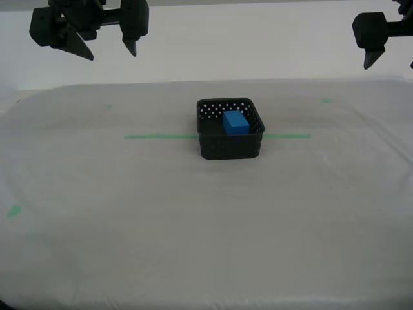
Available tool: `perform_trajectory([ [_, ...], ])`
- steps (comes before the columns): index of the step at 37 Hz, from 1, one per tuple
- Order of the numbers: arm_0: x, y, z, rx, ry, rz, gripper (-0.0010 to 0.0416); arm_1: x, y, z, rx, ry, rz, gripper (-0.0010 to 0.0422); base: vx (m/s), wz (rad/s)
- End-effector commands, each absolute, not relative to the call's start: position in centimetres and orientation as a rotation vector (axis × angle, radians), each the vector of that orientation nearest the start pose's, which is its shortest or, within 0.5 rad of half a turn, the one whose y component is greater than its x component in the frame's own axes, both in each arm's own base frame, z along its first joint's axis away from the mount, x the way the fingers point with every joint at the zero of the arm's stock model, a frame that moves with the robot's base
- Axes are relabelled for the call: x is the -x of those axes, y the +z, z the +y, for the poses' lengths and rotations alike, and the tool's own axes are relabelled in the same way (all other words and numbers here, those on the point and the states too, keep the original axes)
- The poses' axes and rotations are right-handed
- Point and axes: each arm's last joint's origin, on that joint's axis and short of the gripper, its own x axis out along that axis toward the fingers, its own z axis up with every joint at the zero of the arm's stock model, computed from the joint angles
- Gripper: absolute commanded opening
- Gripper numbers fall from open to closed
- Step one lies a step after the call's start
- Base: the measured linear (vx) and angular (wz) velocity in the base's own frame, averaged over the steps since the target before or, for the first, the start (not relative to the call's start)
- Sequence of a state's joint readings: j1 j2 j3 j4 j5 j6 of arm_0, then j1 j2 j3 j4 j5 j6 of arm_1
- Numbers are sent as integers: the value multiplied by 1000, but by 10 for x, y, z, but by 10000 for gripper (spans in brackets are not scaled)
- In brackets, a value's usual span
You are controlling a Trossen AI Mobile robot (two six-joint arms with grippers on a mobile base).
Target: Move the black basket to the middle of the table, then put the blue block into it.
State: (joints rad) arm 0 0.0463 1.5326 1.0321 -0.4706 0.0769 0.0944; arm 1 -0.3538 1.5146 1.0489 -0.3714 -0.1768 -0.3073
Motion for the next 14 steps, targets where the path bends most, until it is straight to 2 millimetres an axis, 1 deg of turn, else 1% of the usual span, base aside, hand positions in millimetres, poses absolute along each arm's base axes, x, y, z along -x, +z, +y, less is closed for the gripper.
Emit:
perform_trajectory([
  [1, -308, 223, 12, -28, -77, 963, 399, -298, 239, -105, 68, -46, 822, 400, 0, 0],
  [14, -308, 223, 12, -28, -77, 963, 398, -298, 239, -105, 68, -45, 822, 400, 0, 0],
])
